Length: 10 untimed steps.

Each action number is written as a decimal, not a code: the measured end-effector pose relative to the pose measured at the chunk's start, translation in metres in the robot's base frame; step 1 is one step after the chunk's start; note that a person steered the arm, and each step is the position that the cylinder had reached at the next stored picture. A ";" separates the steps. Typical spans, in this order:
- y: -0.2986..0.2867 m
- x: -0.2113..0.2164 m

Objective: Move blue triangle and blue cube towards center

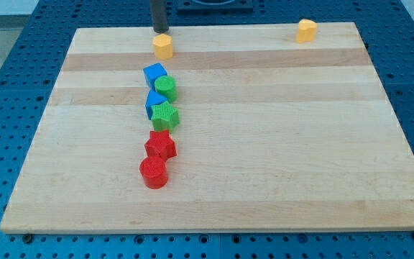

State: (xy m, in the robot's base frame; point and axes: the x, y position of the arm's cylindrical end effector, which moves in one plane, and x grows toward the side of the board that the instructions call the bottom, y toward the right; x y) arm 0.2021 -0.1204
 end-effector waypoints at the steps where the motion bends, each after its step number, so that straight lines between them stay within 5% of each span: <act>1: 0.000 0.055; 5: -0.078 0.082; 10: 0.000 0.104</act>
State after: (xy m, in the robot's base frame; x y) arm 0.3066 -0.1208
